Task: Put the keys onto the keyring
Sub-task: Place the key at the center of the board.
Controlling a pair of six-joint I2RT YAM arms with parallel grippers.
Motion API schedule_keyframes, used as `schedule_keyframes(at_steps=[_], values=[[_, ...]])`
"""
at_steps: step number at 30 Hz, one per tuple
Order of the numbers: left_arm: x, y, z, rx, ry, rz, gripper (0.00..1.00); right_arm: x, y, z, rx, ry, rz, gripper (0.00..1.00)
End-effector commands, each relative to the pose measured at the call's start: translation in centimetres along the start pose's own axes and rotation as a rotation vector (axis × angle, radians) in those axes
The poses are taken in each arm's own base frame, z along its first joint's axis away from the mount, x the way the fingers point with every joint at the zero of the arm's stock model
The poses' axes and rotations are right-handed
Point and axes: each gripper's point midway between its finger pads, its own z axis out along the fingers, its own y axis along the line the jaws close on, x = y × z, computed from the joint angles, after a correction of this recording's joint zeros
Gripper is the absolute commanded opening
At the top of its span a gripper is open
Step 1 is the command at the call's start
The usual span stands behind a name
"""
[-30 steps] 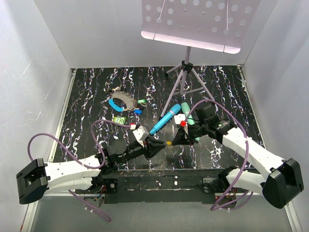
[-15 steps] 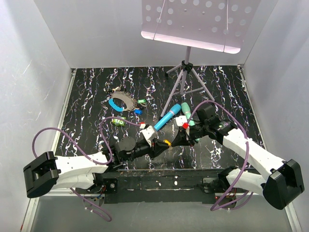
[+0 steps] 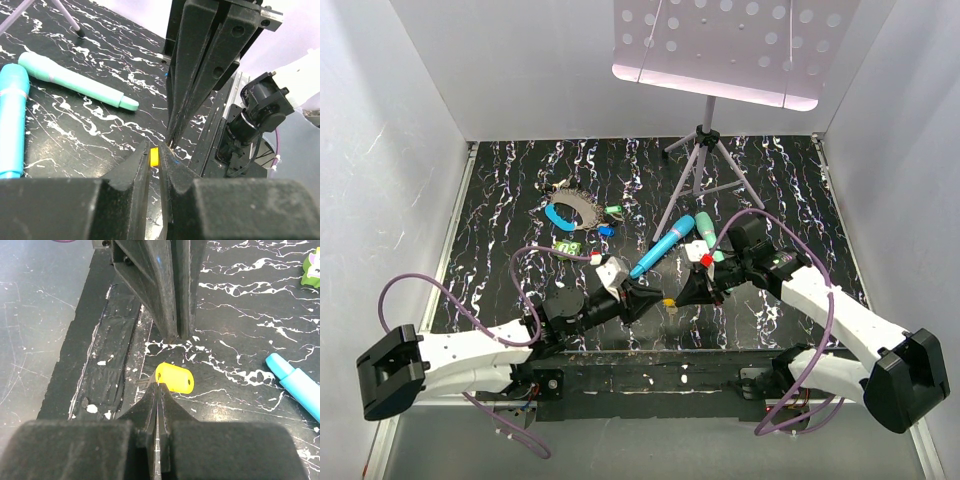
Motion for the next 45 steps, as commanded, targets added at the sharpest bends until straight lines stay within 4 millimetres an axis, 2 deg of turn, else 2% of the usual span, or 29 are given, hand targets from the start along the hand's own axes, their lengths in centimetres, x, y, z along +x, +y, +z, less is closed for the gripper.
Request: schedule_keyframes(at_steps=[1, 7, 13, 27, 34, 39, 41, 45], values=[[0.4, -0.8, 0.4, 0.050, -0.005, -0.043, 0.10, -0.1, 0.5, 0.3, -0.048, -0.043, -0.003, 0.01], [1.5, -1.9, 1.4, 0.125, 0.009, -0.066, 0.05, 0.0, 0.8, 0.4, -0.078, -0.059, 0.032, 0.01], [2.4, -2.2, 1.1, 0.151, 0.029, -0.054, 0.00, 0.0, 0.9, 0.4, -0.093, -0.070, 0.046, 0.01], [2.3, -2.3, -0.2, 0.159, 0.019, -0.074, 0.00, -0.4, 0.9, 0.2, -0.104, -0.087, 0.052, 0.01], [2.5, -2.7, 0.2, 0.180, 0.029, -0.089, 0.01, -0.3, 0.8, 0.2, -0.100, -0.089, 0.065, 0.01], [2.8, -2.2, 0.3, 0.152, 0.036, -0.083, 0.01, 0.0, 0.4, 0.2, -0.081, -0.073, 0.102, 0.01], [2.5, -1.6, 0.1, 0.118, 0.031, -0.075, 0.01, 0.5, -0.4, 0.2, -0.034, -0.043, 0.166, 0.01], [2.6, -0.1, -1.3, 0.037, 0.031, -0.065, 0.02, 1.8, -0.8, -0.4, -0.002, 0.021, 0.290, 0.01]])
